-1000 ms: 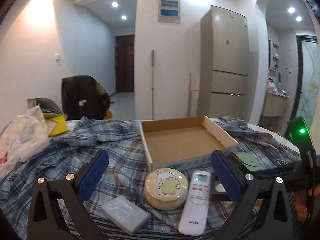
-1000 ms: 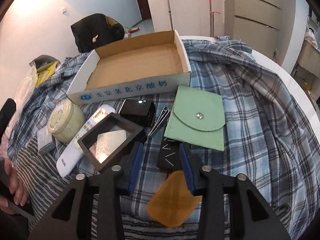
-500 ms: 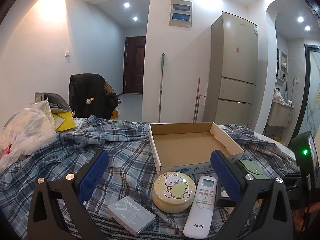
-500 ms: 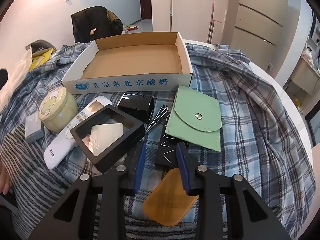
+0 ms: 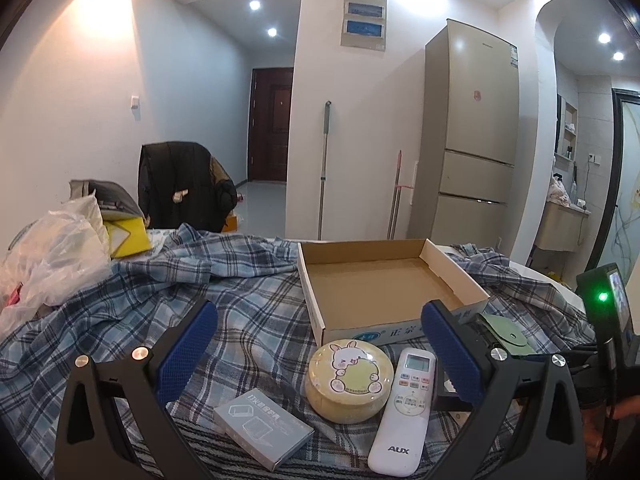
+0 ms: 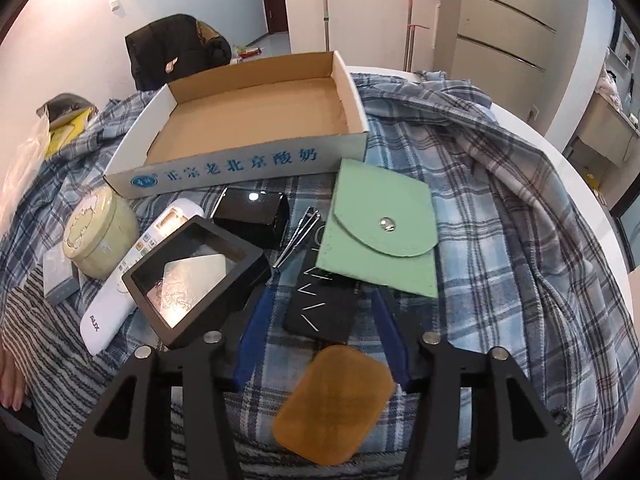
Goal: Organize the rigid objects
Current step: 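Move the right gripper down toward the black UNIV box, then grasp the black UNIV box with the right gripper while the left grasps the yellow bunny tin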
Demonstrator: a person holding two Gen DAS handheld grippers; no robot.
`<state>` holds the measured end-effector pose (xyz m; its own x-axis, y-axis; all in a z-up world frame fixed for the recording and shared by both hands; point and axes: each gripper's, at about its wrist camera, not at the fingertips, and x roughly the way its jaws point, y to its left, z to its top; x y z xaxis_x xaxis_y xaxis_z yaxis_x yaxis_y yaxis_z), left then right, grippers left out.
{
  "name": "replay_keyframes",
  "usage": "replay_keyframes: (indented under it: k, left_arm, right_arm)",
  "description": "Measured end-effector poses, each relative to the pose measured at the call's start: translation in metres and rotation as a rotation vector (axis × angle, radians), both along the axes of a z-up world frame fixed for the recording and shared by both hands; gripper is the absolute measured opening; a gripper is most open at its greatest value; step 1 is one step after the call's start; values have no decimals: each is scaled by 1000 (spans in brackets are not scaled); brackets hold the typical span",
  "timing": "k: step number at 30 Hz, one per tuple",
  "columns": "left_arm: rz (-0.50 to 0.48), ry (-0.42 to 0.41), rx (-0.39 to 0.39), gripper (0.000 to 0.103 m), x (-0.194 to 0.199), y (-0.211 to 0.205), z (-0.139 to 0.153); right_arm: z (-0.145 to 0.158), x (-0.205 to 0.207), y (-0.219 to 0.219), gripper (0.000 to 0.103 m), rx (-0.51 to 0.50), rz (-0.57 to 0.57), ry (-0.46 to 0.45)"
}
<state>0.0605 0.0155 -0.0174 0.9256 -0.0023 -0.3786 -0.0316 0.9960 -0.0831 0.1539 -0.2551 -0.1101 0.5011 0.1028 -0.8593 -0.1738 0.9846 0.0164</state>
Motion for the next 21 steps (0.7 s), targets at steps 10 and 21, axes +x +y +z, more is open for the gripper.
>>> replay_keyframes:
  k: [10, 21]
  left_arm:
    - [-9, 16, -9, 103, 3, 0, -2]
    - [-22, 32, -11, 103, 4, 0, -3]
  right_arm:
    - [-3, -9, -11, 33, -10, 39, 35]
    - [-4, 0, -7, 32, 5, 11, 8]
